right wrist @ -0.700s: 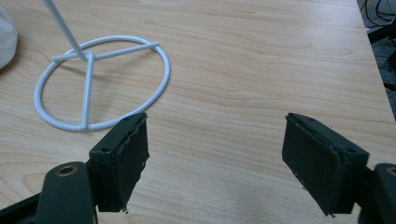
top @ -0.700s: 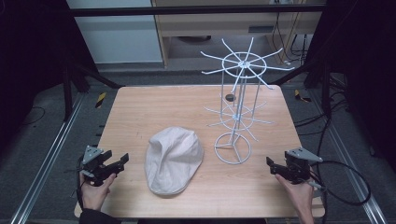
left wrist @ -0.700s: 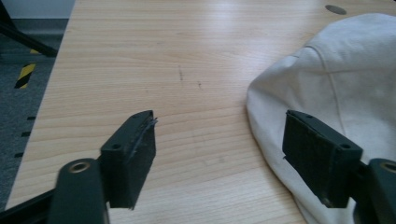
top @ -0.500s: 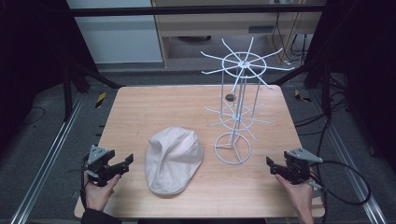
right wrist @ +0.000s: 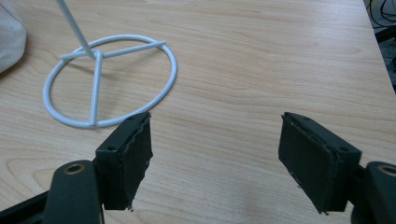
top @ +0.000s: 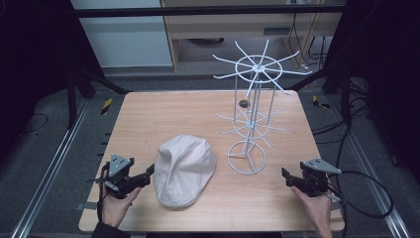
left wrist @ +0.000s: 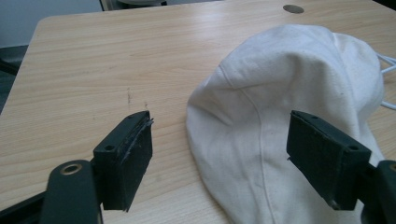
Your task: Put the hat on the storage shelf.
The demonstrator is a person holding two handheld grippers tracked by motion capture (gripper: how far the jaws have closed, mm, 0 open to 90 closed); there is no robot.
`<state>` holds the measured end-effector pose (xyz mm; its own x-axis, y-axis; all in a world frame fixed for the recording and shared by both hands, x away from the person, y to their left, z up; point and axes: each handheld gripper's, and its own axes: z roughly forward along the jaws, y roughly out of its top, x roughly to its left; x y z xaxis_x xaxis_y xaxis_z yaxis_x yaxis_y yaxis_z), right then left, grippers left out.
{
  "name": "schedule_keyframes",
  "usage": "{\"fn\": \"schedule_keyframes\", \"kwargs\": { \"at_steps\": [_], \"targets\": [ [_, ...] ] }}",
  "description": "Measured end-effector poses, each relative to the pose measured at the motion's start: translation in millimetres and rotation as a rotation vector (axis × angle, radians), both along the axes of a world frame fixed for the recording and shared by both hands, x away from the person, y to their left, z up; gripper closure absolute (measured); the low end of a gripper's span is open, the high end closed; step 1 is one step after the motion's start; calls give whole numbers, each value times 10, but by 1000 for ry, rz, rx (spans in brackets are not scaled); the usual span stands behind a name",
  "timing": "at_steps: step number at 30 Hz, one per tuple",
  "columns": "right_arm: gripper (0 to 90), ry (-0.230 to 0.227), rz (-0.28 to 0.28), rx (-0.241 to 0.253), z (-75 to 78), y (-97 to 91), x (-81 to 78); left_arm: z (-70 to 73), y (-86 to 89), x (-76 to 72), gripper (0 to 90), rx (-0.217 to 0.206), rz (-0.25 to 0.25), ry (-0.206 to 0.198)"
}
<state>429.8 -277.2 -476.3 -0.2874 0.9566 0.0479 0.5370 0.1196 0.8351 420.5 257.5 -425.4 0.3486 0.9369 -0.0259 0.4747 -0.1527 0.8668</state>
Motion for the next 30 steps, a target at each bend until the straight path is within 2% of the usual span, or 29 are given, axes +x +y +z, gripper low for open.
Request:
{"fn": "schedule_keyframes", "kwargs": {
  "at_steps": [4, 16, 22, 26, 30],
  "targets": [
    [261, -1, 7, -6, -5, 3, 2, 6, -71, -2, 221, 10, -17, 6],
    [265, 8, 9, -18, -19, 19, 4, 57, -303, -48, 221, -1, -61, -4],
    [265, 3, 7, -17, -11, 8, 1, 92, -439, -66, 221, 23, -90, 1],
    [266, 5, 9, -18, -18, 20, 0, 109, -470, -75, 222, 21, -94, 7],
    [266, 6, 7, -12, -12, 17, -10, 109, -517, -74, 227, 39, -106, 16]
  ]
}}
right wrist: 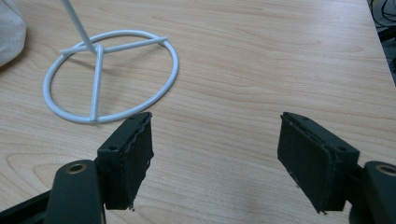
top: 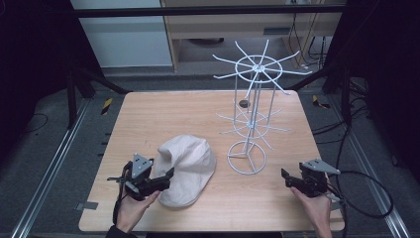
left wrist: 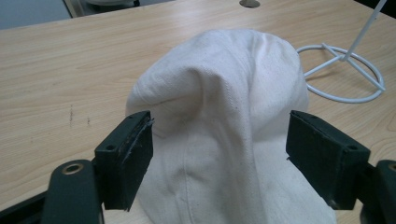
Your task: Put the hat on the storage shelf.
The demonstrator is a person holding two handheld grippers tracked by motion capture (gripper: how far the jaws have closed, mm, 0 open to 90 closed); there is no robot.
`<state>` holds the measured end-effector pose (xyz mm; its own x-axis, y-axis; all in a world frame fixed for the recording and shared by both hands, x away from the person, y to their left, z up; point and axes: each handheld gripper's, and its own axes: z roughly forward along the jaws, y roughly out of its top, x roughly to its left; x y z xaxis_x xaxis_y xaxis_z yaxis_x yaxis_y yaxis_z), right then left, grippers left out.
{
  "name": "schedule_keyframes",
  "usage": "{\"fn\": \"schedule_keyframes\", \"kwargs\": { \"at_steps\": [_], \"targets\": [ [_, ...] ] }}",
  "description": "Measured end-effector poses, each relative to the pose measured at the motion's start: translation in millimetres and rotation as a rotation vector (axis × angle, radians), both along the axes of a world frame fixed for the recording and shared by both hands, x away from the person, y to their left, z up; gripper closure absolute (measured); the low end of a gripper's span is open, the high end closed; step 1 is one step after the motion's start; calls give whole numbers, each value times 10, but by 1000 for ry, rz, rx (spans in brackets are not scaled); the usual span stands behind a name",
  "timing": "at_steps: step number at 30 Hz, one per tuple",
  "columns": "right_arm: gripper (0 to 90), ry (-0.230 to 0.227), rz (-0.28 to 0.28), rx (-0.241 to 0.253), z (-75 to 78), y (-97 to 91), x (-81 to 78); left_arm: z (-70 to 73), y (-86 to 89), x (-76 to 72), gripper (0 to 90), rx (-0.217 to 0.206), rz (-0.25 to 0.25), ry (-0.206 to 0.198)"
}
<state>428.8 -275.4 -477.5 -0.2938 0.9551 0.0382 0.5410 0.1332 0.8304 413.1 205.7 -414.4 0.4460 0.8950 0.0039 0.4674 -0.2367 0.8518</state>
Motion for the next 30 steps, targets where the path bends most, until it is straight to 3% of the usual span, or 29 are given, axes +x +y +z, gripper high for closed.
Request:
{"fn": "schedule_keyframes", "kwargs": {
  "at_steps": [12, 23, 30],
  "targets": [
    [279, 3, 9, -6, -1, 2, -6, -61, -130, 89, 306, 58, -8, 29],
    [295, 8, 23, -13, -10, 5, 1, -167, -210, 186, 455, 110, 12, 63],
    [298, 10, 25, -14, -11, 4, 3, -110, -230, 241, 488, 75, 31, 66]
  ]
}}
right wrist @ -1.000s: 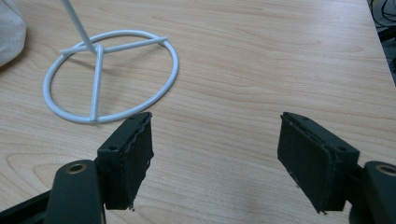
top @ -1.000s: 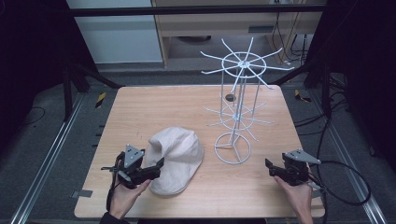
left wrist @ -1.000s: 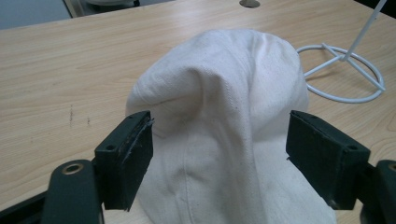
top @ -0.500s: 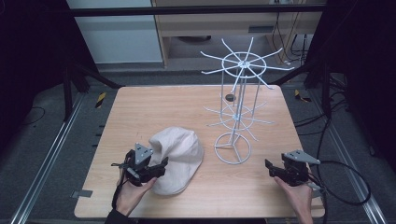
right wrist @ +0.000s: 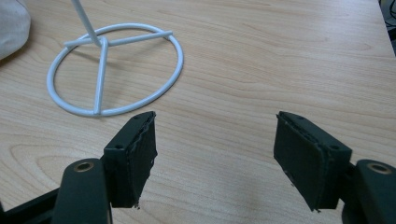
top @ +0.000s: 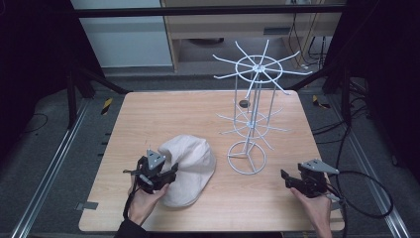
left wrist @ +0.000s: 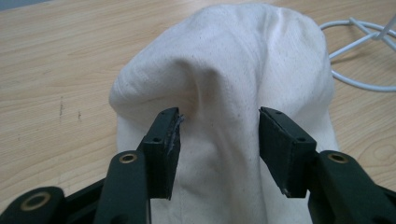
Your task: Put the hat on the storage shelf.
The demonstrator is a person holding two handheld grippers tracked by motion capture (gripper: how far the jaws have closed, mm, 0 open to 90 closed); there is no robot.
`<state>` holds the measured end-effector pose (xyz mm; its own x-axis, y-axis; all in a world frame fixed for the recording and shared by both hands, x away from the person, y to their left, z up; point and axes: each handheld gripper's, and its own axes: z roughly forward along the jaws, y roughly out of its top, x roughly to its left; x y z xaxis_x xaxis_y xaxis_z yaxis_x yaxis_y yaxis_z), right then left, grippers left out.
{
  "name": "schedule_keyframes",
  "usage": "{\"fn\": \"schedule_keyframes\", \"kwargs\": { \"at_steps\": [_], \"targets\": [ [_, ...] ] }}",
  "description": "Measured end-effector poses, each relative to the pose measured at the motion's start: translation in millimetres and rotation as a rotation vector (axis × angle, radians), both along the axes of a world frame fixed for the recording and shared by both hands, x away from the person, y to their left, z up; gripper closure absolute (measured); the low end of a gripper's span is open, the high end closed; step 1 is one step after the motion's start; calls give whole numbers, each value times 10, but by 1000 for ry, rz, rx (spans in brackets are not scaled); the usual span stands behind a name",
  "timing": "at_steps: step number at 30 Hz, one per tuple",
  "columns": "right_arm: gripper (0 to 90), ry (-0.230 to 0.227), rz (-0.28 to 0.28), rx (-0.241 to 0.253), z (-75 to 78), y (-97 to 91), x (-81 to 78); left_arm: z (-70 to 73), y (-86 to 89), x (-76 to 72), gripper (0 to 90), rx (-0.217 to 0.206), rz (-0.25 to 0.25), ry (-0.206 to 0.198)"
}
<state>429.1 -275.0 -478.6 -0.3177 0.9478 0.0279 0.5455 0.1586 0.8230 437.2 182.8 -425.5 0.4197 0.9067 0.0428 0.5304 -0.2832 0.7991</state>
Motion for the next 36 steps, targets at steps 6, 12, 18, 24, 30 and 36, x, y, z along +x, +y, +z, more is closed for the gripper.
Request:
{"fn": "schedule_keyframes", "kwargs": {
  "at_steps": [6, 12, 18, 24, 30, 36],
  "targets": [
    [298, -1, 2, -4, -1, -2, 2, 28, -58, 78, 493, -23, 4, 10],
    [298, 0, 5, -6, 0, -6, 2, 21, -157, 175, 545, -23, 16, 18],
    [298, 0, 8, -14, -2, -10, 6, -6, -131, 215, 739, -23, 25, 55],
    [298, 7, 7, -12, -4, -3, 2, 13, -68, 229, 863, -53, 22, 67],
    [298, 4, 9, -17, -6, -9, 3, 72, -9, 193, 872, -80, 12, 37],
    [298, -3, 10, -22, -6, -9, -4, 238, 67, 104, 875, -105, 7, -36]
  ]
}}
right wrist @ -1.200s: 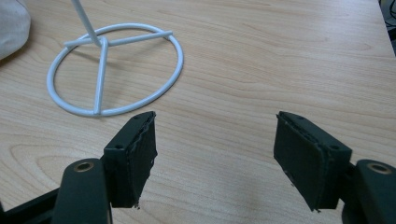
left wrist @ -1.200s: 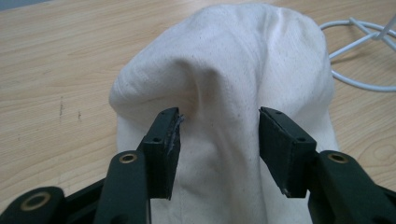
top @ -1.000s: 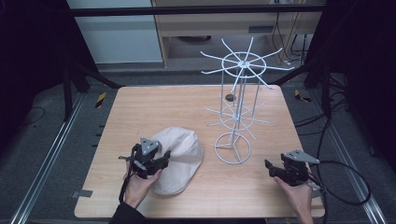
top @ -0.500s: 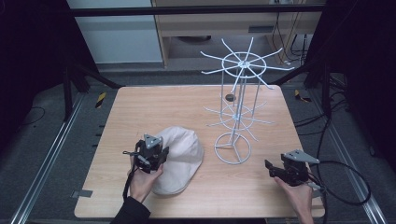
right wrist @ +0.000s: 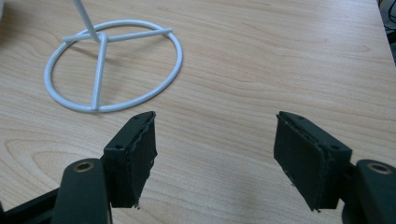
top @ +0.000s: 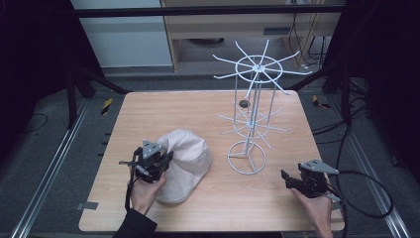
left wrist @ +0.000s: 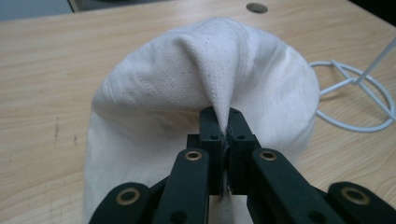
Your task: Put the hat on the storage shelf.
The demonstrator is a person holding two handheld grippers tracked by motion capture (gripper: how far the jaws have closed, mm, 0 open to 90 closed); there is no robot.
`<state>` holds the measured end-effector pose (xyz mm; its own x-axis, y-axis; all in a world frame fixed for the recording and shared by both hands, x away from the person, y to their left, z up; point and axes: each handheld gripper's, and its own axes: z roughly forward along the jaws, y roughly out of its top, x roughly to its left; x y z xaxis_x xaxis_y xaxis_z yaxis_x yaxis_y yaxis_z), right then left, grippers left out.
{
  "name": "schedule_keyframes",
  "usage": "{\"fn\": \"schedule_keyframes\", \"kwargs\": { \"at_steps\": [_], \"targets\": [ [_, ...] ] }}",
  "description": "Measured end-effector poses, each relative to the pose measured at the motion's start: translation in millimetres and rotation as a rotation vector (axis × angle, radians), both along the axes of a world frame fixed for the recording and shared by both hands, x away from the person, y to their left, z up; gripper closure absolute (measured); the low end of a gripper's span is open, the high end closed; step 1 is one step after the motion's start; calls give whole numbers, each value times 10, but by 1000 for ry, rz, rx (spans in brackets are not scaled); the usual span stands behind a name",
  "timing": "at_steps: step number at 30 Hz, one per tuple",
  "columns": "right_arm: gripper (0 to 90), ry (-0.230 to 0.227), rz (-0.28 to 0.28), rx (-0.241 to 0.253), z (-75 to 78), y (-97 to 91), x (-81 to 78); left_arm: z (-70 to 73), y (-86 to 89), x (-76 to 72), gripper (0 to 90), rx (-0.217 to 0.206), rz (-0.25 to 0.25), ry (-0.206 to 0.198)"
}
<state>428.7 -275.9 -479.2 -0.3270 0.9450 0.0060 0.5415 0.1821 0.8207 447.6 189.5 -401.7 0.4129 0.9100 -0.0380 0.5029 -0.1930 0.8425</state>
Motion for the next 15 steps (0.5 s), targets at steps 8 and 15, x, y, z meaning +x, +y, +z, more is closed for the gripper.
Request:
{"fn": "schedule_keyframes", "kwargs": {
  "at_steps": [8, 15],
  "targets": [
    [297, 2, -2, 7, 7, -2, -7, 225, 91, -120, 876, -60, -9, -84],
    [297, -8, 0, -5, 5, -7, -6, 386, 170, -218, 876, -94, -7, -165]
  ]
}}
